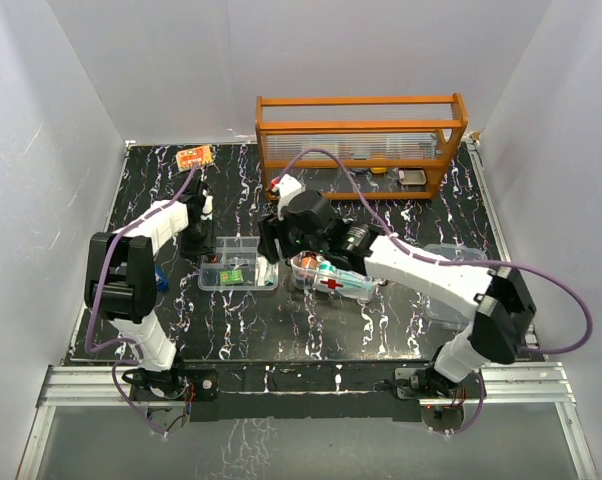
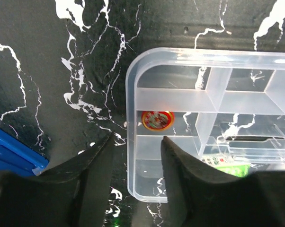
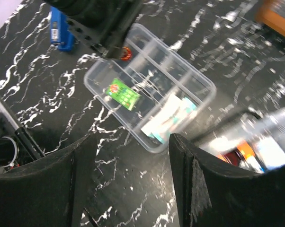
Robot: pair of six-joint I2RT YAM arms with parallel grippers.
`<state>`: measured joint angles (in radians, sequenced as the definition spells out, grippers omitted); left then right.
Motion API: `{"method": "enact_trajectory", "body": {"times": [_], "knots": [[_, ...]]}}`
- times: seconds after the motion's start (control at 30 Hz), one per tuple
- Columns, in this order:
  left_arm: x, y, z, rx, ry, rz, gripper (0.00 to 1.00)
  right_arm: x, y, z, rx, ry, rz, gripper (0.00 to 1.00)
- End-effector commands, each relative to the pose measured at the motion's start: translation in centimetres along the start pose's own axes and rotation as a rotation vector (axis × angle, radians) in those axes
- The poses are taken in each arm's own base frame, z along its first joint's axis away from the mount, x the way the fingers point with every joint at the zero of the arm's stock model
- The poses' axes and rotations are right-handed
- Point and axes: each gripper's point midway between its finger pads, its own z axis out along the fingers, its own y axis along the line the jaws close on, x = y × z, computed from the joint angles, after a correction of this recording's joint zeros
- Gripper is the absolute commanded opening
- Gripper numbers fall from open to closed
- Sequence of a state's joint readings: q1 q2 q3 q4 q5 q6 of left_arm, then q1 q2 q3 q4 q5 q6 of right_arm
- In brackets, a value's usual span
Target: Organize the medicine kit
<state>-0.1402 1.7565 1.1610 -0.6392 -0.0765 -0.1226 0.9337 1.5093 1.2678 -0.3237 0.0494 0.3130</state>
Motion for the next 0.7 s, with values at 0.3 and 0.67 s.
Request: {"method": "enact_trajectory", "body": {"times": [0.3, 0.67], "knots": [[-2.4, 1.7, -8.9, 0.018, -0.229, -0.398, 0.54, 1.7, 3.0, 10.9, -0.187, 0.089, -0.218, 0.51], [-0.8, 4.4, -12.0, 0.072, -0.353, -0.612, 0.54, 5.0, 1.7, 16.7, -0.189, 0.196, -0.395, 0.43]]}}
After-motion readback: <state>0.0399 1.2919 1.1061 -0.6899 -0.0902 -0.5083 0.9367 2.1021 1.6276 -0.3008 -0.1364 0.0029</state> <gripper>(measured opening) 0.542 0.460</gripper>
